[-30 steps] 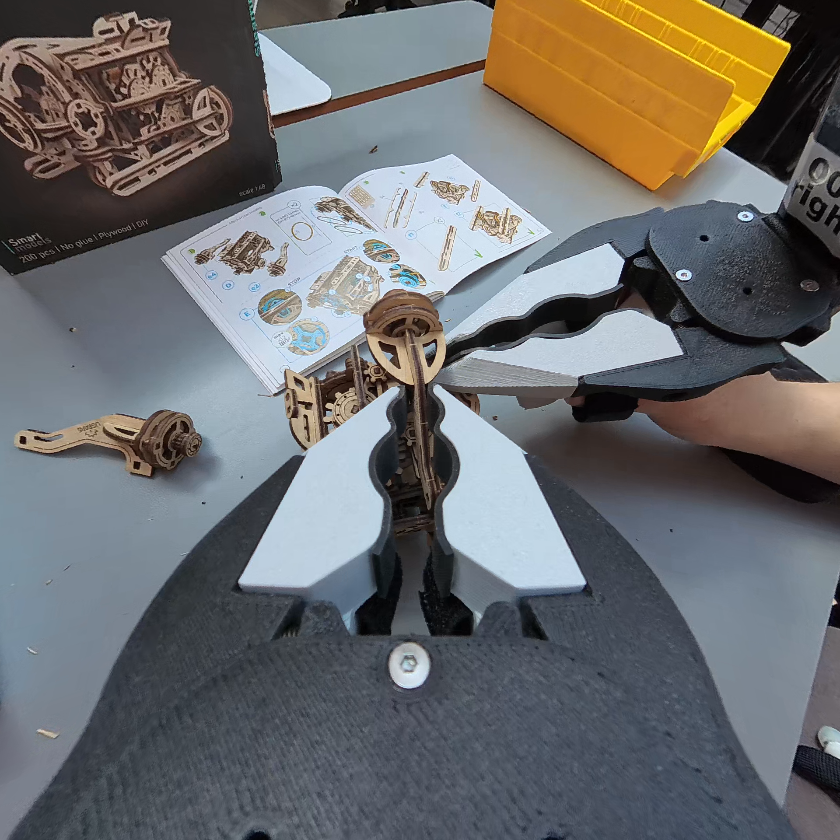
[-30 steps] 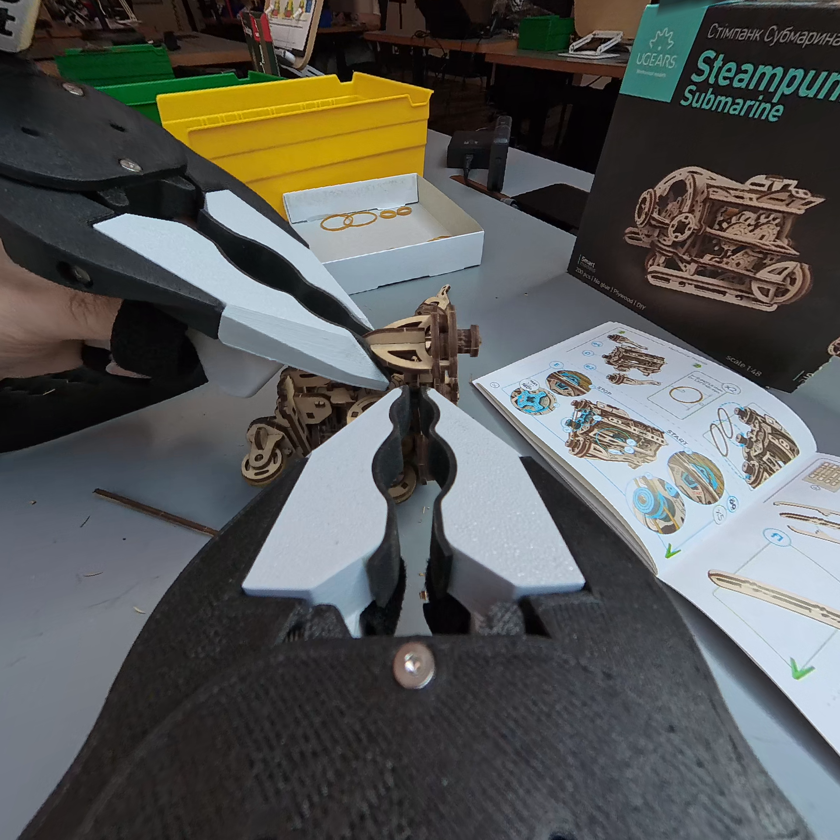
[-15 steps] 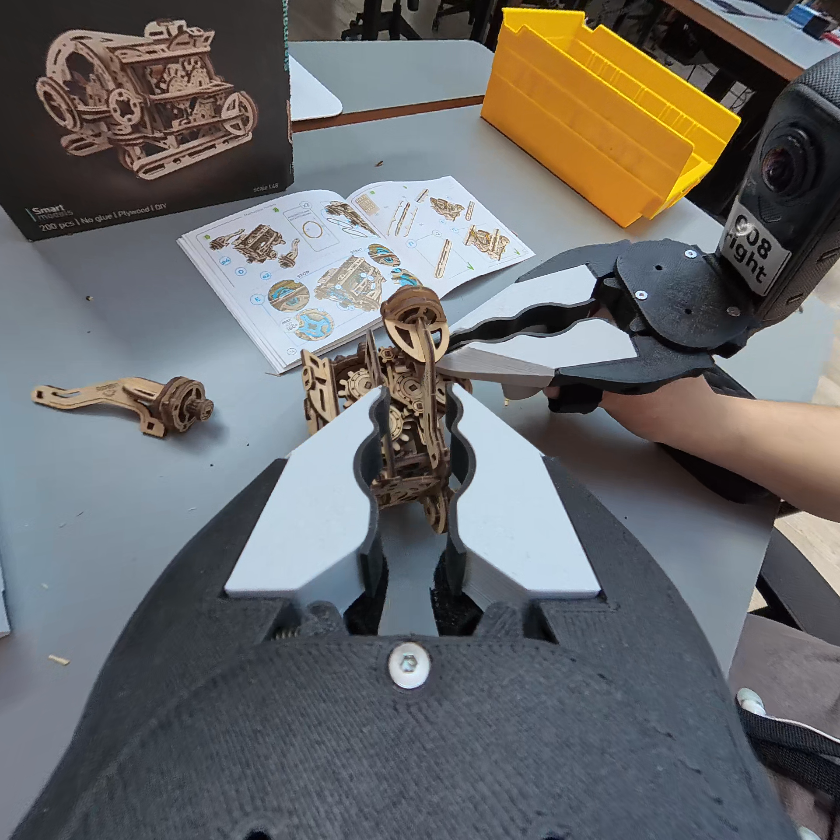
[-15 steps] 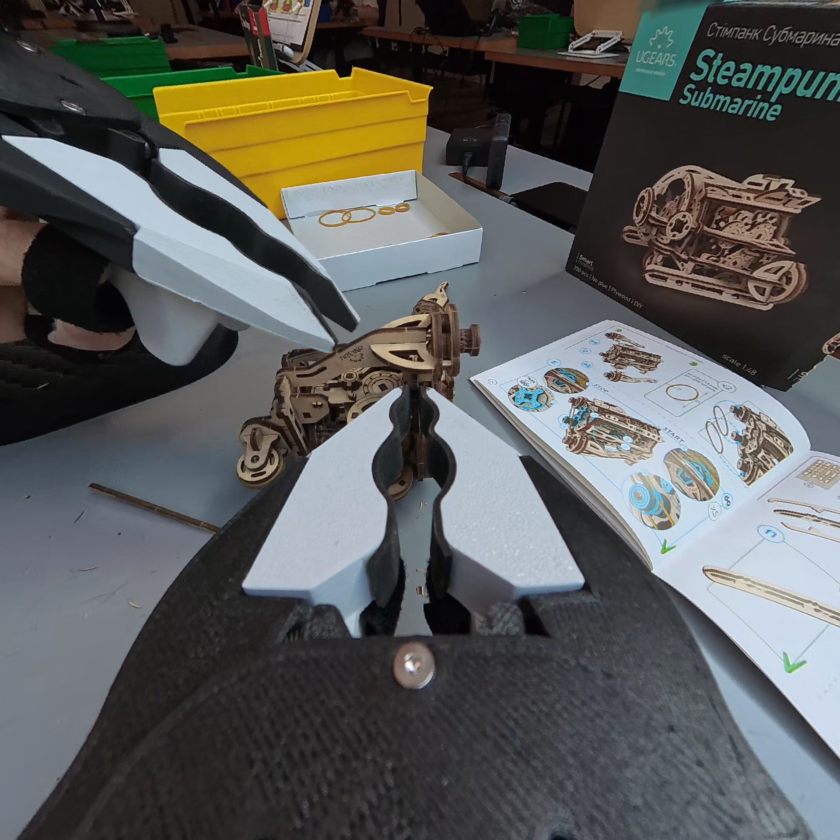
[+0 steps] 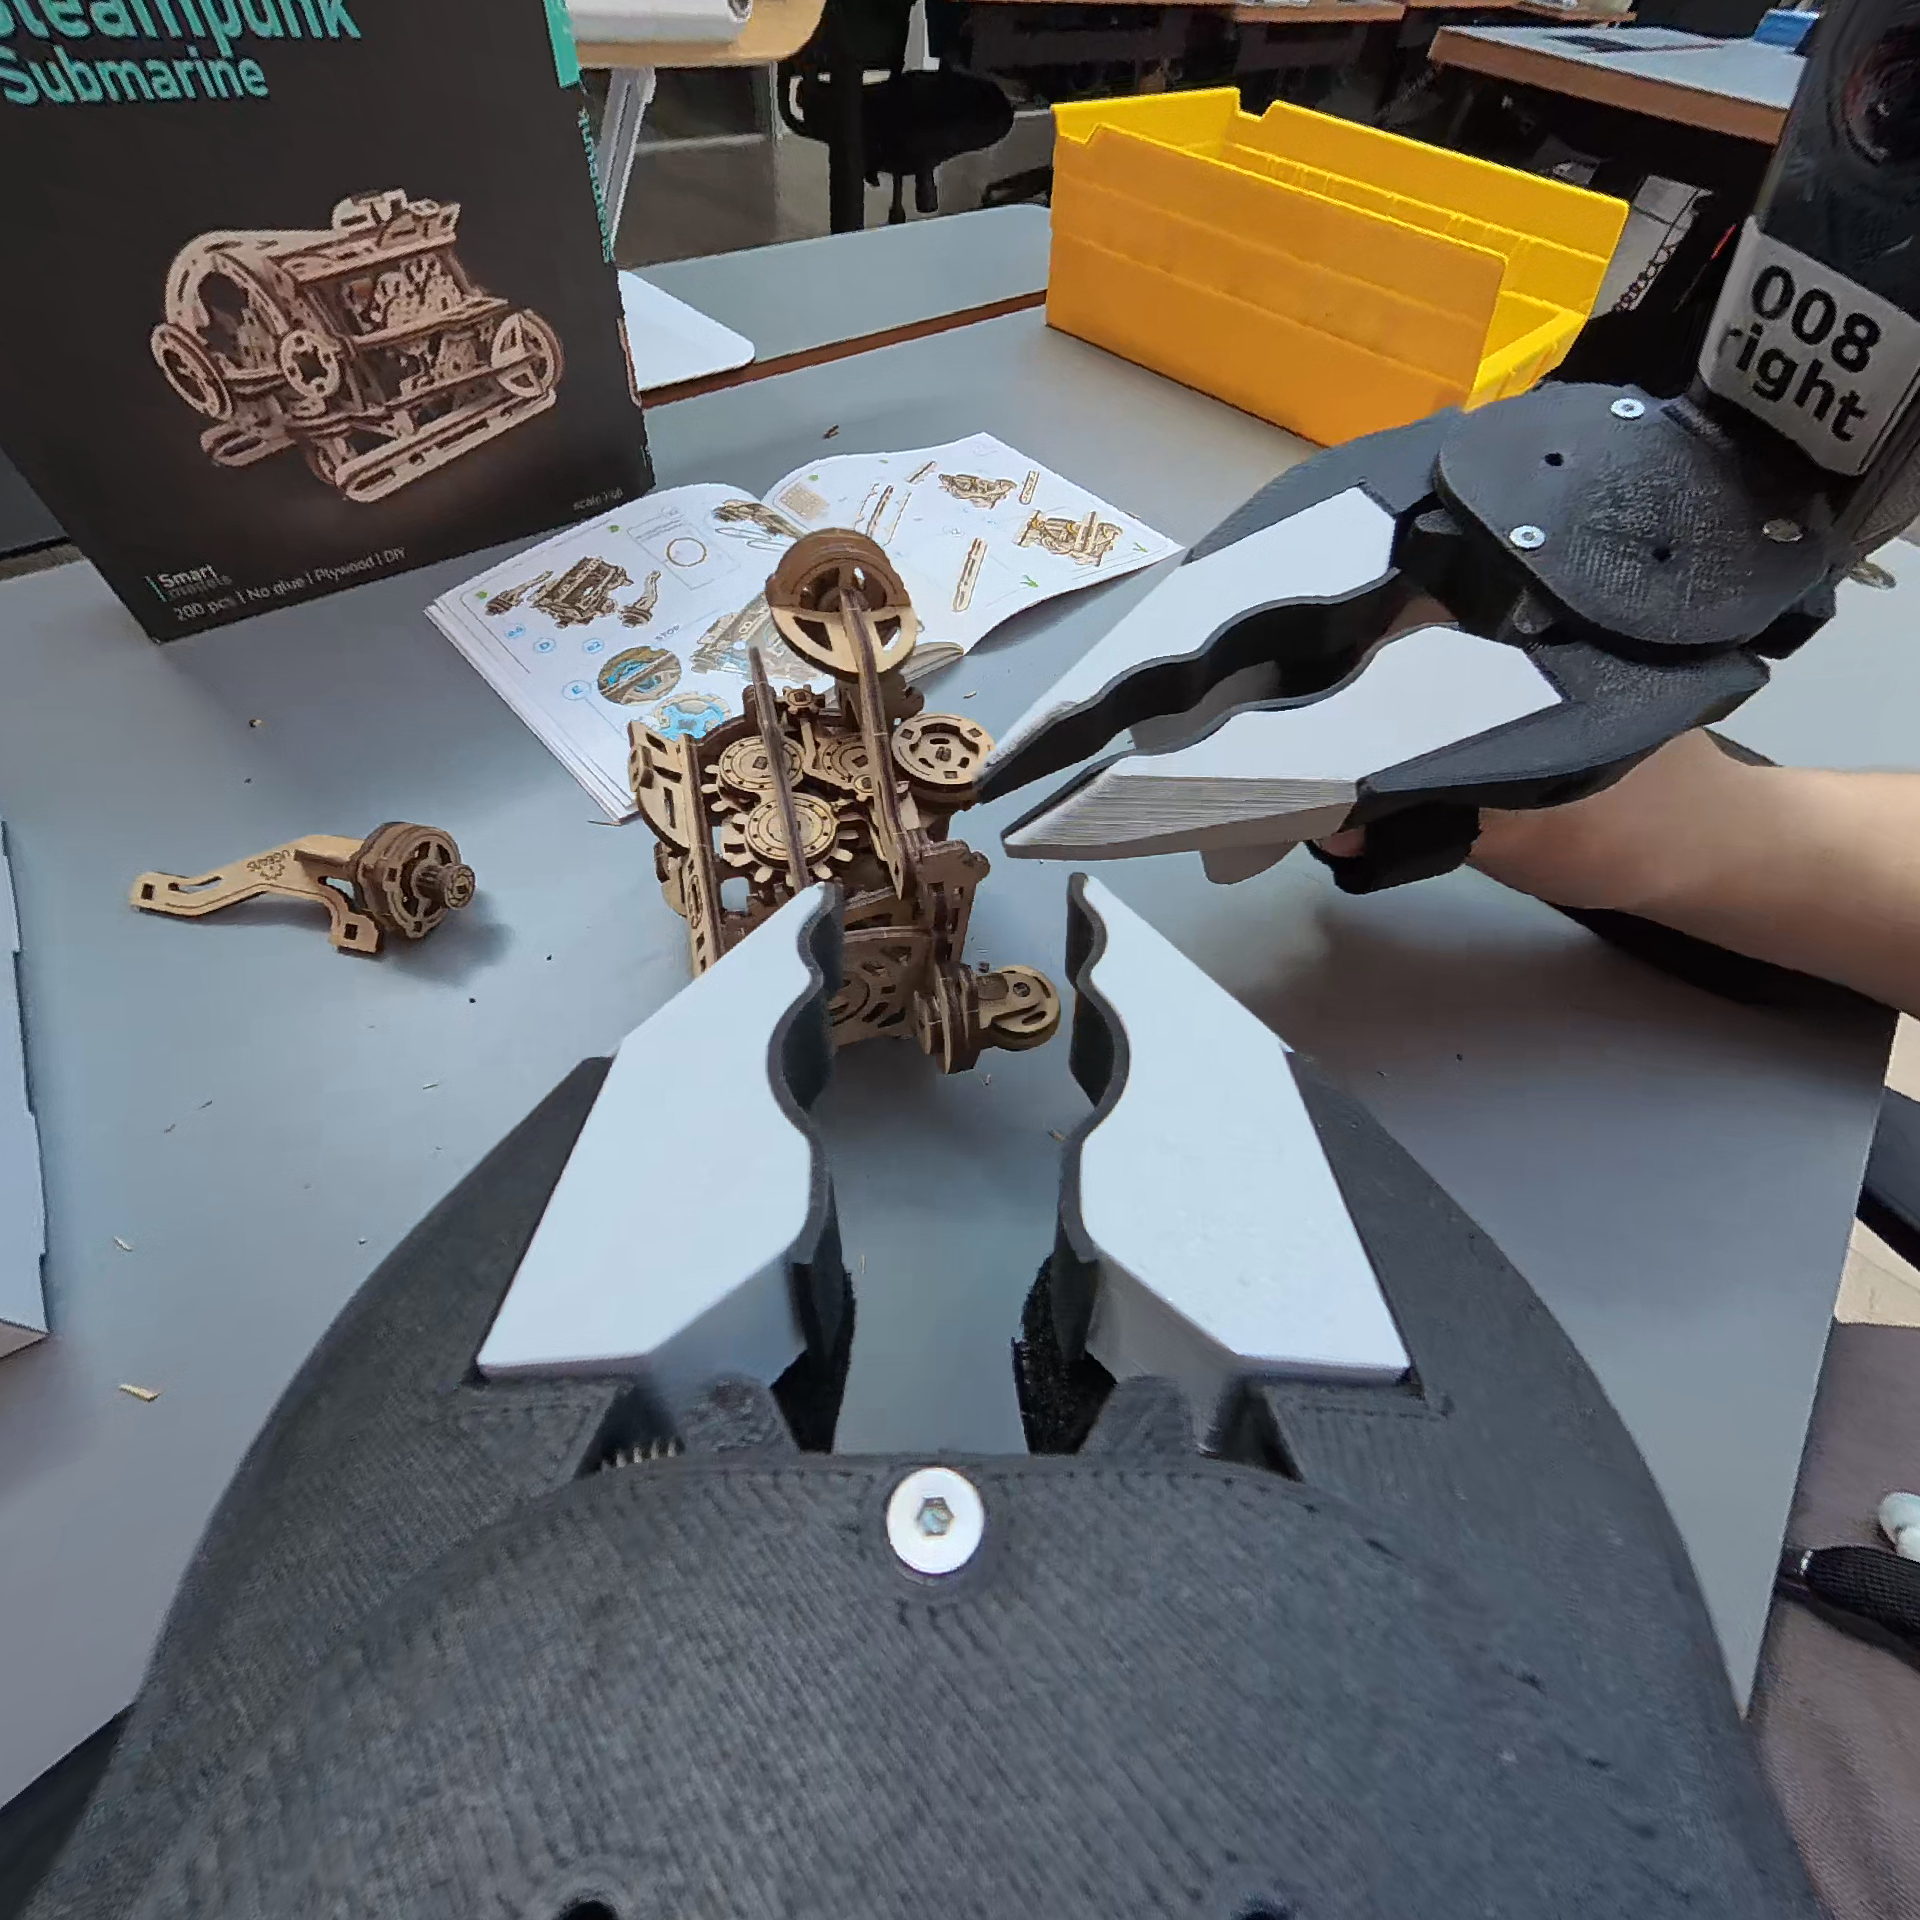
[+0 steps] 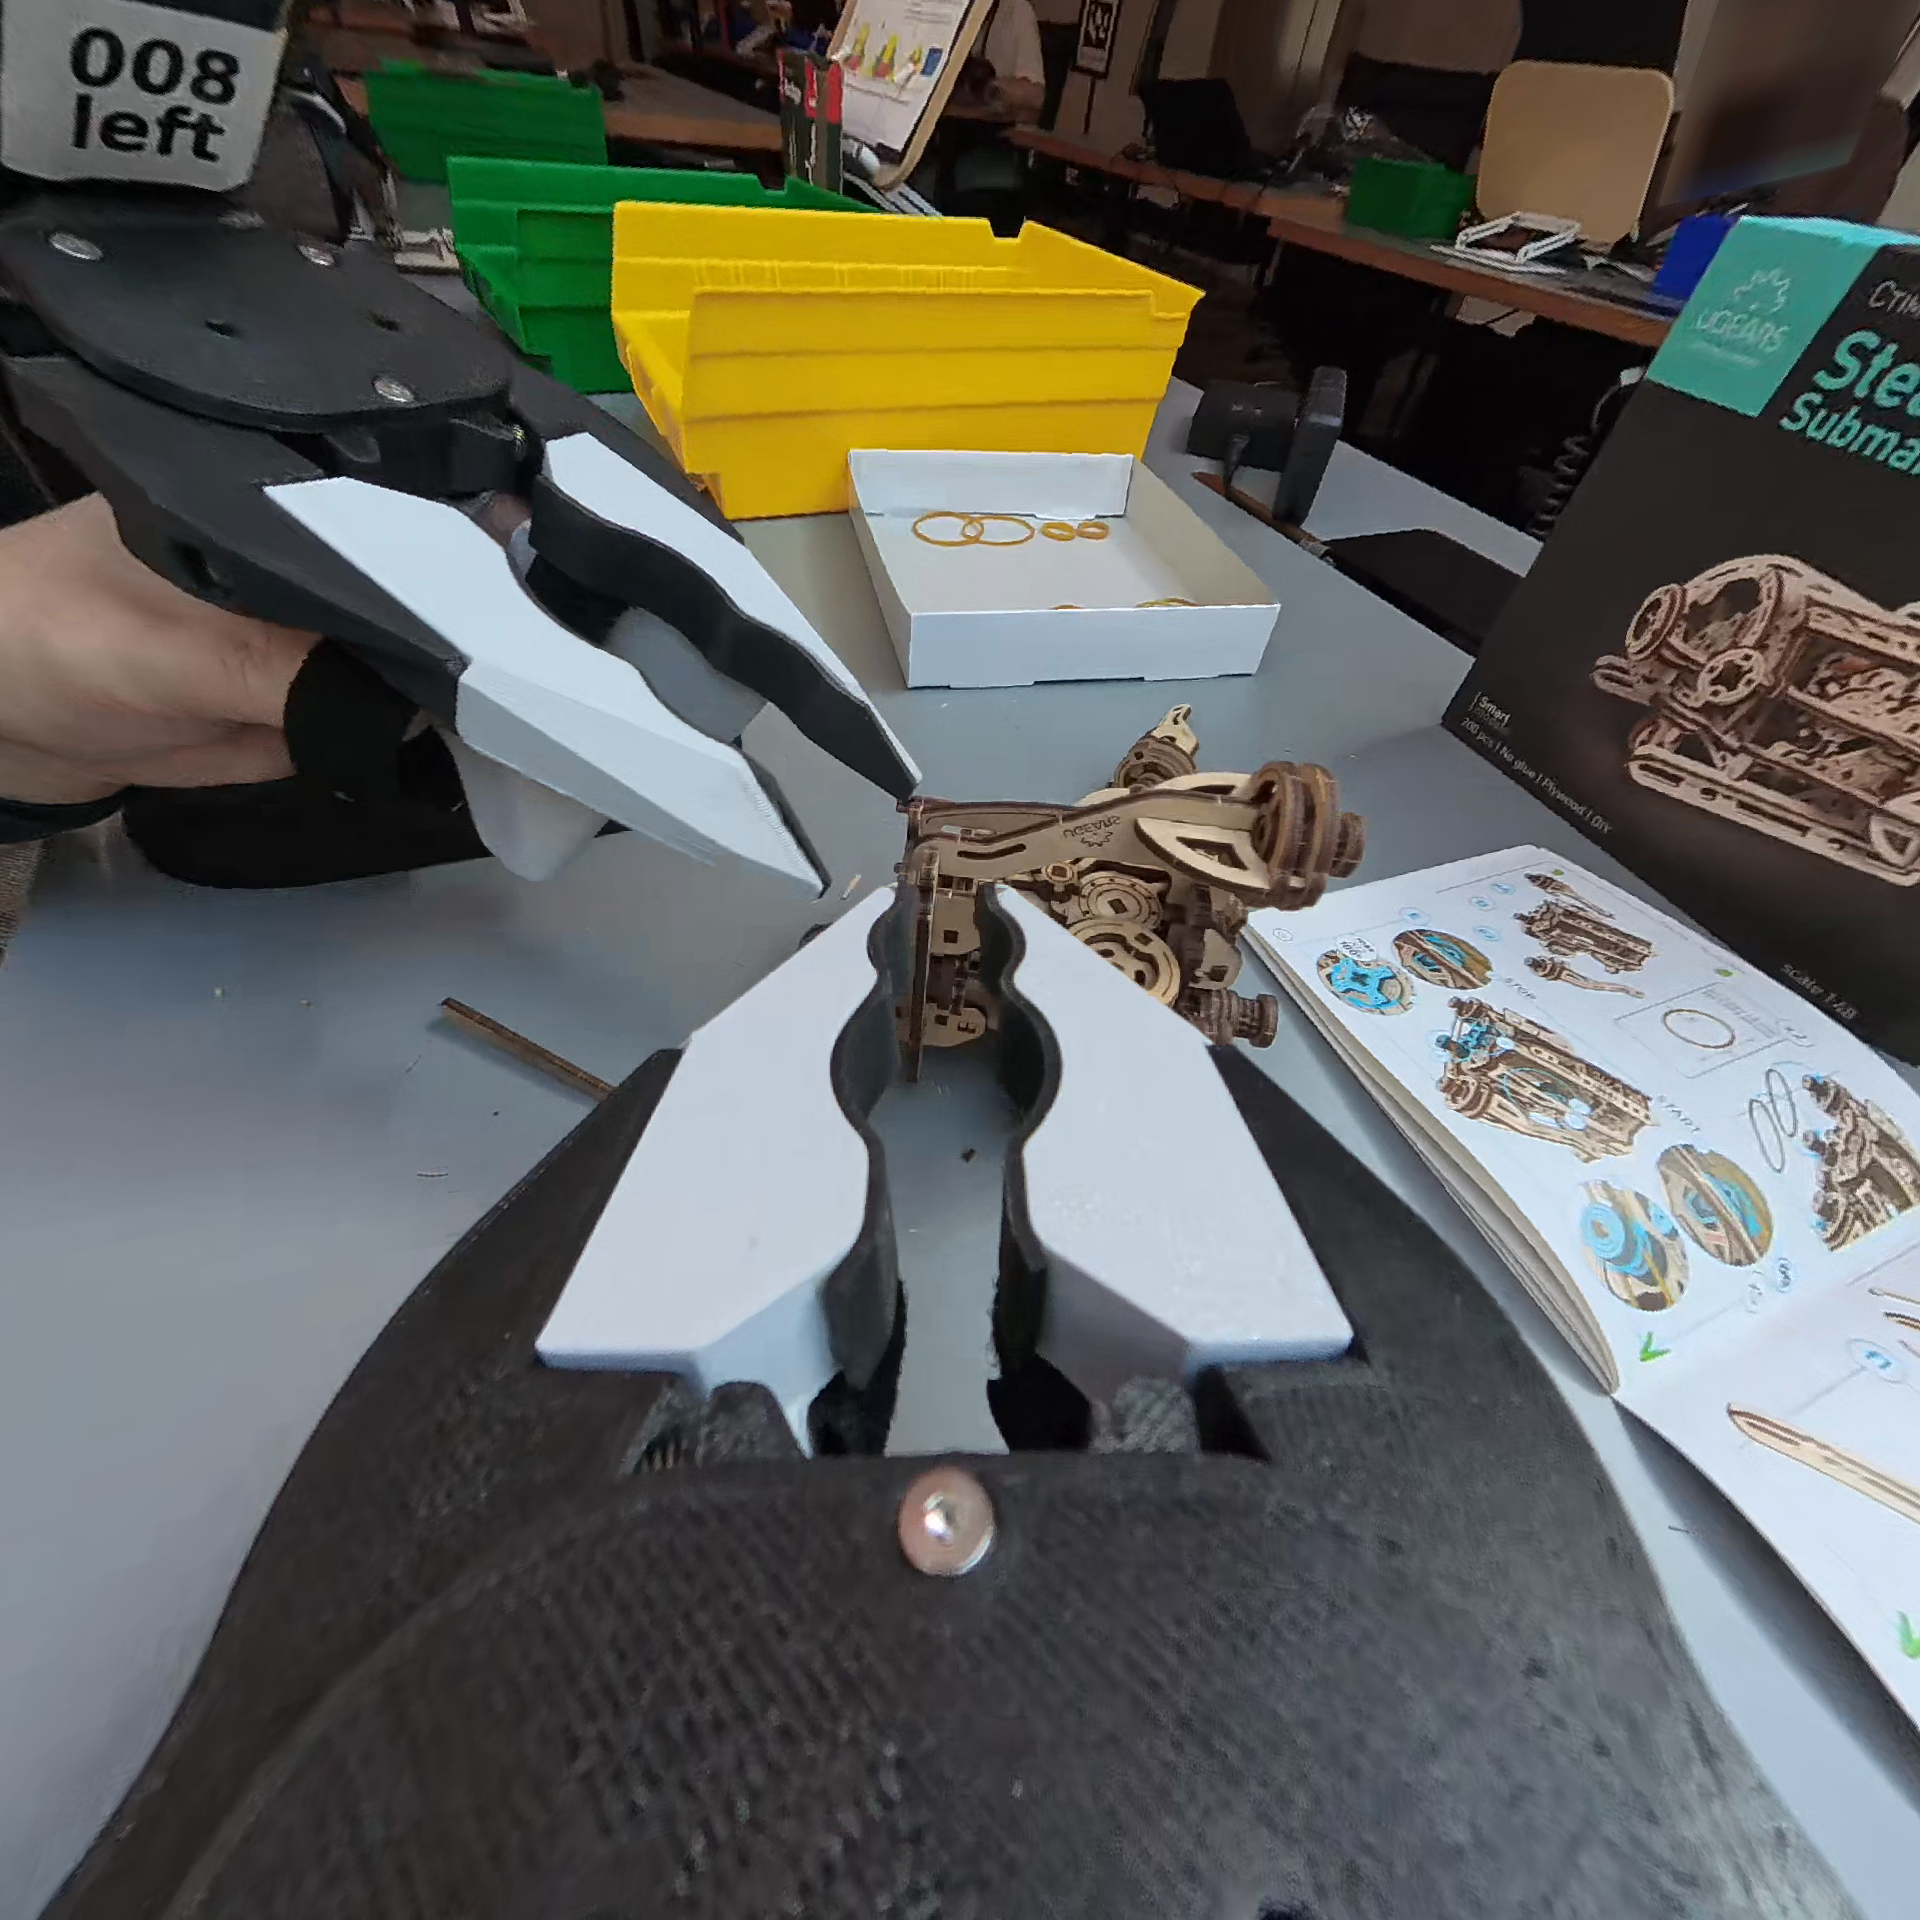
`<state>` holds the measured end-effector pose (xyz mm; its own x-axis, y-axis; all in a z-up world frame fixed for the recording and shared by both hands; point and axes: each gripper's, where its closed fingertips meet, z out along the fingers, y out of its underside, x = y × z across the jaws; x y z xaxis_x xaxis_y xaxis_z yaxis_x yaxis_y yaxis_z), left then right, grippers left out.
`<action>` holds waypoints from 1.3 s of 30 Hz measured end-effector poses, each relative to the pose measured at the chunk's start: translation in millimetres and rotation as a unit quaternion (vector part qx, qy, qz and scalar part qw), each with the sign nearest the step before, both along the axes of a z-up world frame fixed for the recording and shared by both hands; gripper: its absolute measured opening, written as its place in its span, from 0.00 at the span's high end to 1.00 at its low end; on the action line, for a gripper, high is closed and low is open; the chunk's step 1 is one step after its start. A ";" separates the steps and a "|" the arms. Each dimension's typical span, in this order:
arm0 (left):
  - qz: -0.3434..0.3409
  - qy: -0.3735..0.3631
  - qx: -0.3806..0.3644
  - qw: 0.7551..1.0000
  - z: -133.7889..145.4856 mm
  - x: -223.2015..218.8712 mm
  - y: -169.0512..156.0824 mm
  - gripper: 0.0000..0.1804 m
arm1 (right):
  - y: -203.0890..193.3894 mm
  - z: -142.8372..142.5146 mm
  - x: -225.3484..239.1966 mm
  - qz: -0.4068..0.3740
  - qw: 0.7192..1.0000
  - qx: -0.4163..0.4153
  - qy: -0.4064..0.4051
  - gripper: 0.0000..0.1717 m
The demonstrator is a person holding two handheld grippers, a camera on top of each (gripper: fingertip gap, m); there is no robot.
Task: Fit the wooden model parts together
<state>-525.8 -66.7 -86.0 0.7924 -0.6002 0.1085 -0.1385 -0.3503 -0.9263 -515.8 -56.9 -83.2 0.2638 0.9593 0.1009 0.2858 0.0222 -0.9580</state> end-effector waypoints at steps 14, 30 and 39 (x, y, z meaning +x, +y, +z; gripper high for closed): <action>-0.008 -0.048 0.042 0.998 0.3 21.1 -6.2 0.68 | 1.9 -10.1 -9.0 0.011 1.000 -0.009 -0.027 0.99; -0.009 -0.070 0.042 0.997 -2.2 27.2 -6.8 0.65 | 2.7 -11.5 -8.3 0.007 1.000 -0.018 -0.025 0.99; -0.001 -0.084 0.027 0.996 -2.5 24.9 -7.2 0.66 | 2.4 -11.7 -10.3 0.000 1.000 -0.019 -0.021 0.99</action>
